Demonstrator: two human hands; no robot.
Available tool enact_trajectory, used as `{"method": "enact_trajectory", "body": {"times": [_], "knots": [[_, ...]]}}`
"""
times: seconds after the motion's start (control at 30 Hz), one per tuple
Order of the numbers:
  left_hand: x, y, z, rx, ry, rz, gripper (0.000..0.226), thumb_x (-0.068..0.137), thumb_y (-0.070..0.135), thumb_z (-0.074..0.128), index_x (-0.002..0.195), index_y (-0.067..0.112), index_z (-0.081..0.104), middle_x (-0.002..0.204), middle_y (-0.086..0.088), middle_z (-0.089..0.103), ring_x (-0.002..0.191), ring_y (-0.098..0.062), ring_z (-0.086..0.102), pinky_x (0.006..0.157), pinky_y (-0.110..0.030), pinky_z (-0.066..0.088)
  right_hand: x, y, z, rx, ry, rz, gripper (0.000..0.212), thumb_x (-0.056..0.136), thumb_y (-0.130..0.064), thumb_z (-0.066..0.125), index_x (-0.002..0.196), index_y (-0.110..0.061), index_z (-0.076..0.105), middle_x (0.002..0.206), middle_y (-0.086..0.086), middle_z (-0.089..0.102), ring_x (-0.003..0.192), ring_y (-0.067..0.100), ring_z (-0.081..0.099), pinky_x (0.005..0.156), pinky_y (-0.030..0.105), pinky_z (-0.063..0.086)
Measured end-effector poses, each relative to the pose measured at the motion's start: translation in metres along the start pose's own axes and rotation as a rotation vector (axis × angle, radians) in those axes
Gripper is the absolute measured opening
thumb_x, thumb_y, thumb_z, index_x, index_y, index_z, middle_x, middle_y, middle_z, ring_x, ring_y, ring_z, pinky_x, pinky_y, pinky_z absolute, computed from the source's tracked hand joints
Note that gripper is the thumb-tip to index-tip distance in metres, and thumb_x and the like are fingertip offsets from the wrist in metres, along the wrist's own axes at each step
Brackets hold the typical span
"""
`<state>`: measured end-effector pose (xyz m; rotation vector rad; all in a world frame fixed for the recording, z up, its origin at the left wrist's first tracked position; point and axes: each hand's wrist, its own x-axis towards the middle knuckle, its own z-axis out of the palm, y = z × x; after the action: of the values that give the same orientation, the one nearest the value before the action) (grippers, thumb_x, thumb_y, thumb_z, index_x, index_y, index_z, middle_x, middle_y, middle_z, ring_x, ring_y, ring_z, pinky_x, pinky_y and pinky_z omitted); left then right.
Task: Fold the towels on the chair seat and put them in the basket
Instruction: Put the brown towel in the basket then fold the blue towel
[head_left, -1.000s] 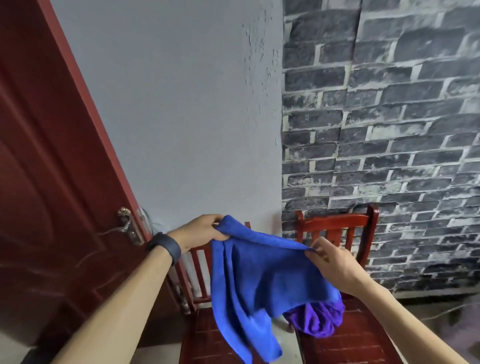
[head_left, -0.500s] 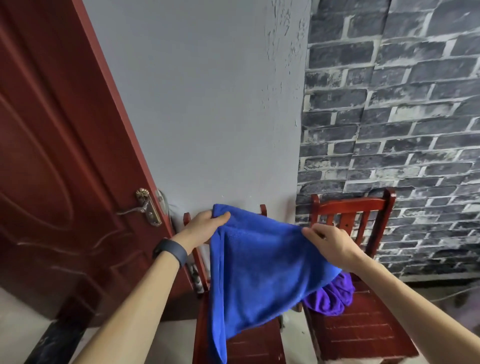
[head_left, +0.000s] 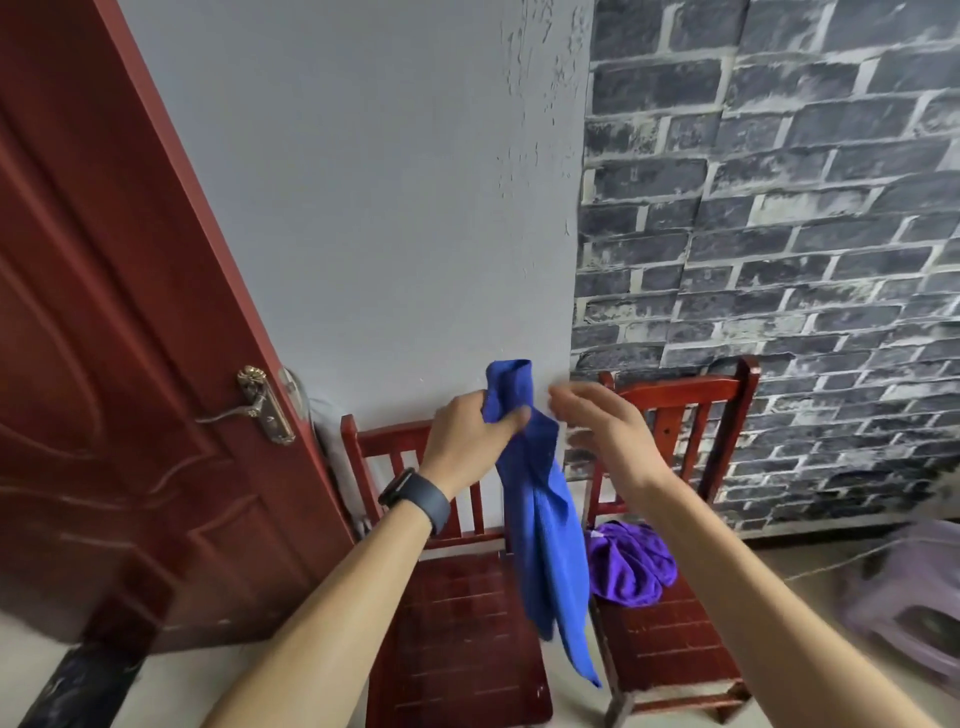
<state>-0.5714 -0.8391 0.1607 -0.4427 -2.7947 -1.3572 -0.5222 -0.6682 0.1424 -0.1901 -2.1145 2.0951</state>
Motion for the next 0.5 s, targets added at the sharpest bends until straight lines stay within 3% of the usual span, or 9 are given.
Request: {"method": "enact_trajectory", "body": {"times": [0.07,0.17,0.2,0.23,0.3,0.37,0.43,0.5], "knots": [[0.009,0.013,-0.012,-0.192,0.042,-0.048,0.033,0.086,0.042,0.068,0.075,0.011,0.065,0.071,-0.004,0.067,0.066,-0.016,0.061,0.060,-0.028,0.044,-0.018,0.032,-0.018,-0.139,0.048,0.027,0.048,0.079,-0.043,0.069,0.123,-0.027,0.065,0.116,-0.005,0.071,0.100,0.011,0.068,0.092,0.036,0.052],[0.024,0.037,-0.031,-0.428,0.019,-0.082,0.025,0.085,0.037,0.072,0.084,0.012,0.071,0.082,-0.004,0.073,0.081,-0.020,0.070,0.073,-0.036,0.054,-0.041,0.078,-0.024,-0.366,-0.155,0.188,0.091,0.069,-0.059,0.081,0.147,-0.034,0.040,0.136,-0.013,0.057,0.097,0.006,0.069,0.092,0.029,0.053],[0.029,0.046,-0.036,-0.507,0.002,-0.108,0.025,0.085,0.034,0.072,0.091,0.010,0.072,0.090,-0.008,0.074,0.086,-0.023,0.071,0.078,-0.039,0.057,-0.040,0.086,-0.020,-0.436,-0.158,0.183,0.094,0.067,-0.064,0.081,0.146,-0.037,0.038,0.135,-0.019,0.053,0.099,0.006,0.067,0.095,0.030,0.052],[0.035,0.054,-0.039,-0.599,-0.014,-0.140,0.028,0.086,0.030,0.073,0.099,0.006,0.071,0.098,-0.013,0.074,0.092,-0.026,0.071,0.080,-0.042,0.058,-0.038,0.090,-0.015,-0.500,-0.135,0.137,0.082,0.070,-0.064,0.080,0.139,-0.040,0.043,0.124,-0.023,0.056,0.092,0.001,0.063,0.091,0.028,0.052],[0.045,0.072,-0.044,-0.747,-0.044,-0.175,0.033,0.088,0.025,0.071,0.111,0.001,0.066,0.109,-0.017,0.071,0.097,-0.027,0.070,0.073,-0.038,0.060,-0.029,0.082,-0.002,-0.554,-0.018,0.042,0.030,0.084,-0.049,0.074,0.101,-0.035,0.053,0.080,-0.019,0.060,0.059,-0.003,0.050,0.063,0.024,0.046],[0.056,0.082,-0.048,-0.802,-0.062,-0.144,0.032,0.092,0.027,0.066,0.116,0.004,0.064,0.112,-0.013,0.070,0.096,-0.025,0.069,0.070,-0.033,0.058,-0.020,0.066,0.007,-0.546,0.055,-0.040,0.030,0.092,-0.038,0.067,0.076,-0.021,0.049,0.051,-0.008,0.048,0.042,0.008,0.037,0.049,0.028,0.033],[0.062,0.074,-0.049,-0.742,-0.056,-0.112,0.027,0.096,0.037,0.057,0.110,0.016,0.066,0.108,-0.005,0.072,0.096,-0.022,0.070,0.076,-0.033,0.056,-0.014,0.050,0.011,-0.510,0.091,-0.088,0.031,0.092,-0.036,0.067,0.074,-0.016,0.053,0.049,-0.006,0.050,0.042,0.010,0.039,0.045,0.024,0.032],[0.054,0.049,-0.040,-0.508,0.032,-0.087,0.032,0.096,0.050,0.050,0.088,0.022,0.063,0.095,0.001,0.070,0.087,-0.018,0.066,0.078,-0.037,0.051,-0.007,0.035,0.010,-0.413,0.125,-0.079,0.025,0.089,-0.035,0.071,0.080,-0.014,0.060,0.061,-0.003,0.066,0.050,0.014,0.057,0.051,0.024,0.043]]}}
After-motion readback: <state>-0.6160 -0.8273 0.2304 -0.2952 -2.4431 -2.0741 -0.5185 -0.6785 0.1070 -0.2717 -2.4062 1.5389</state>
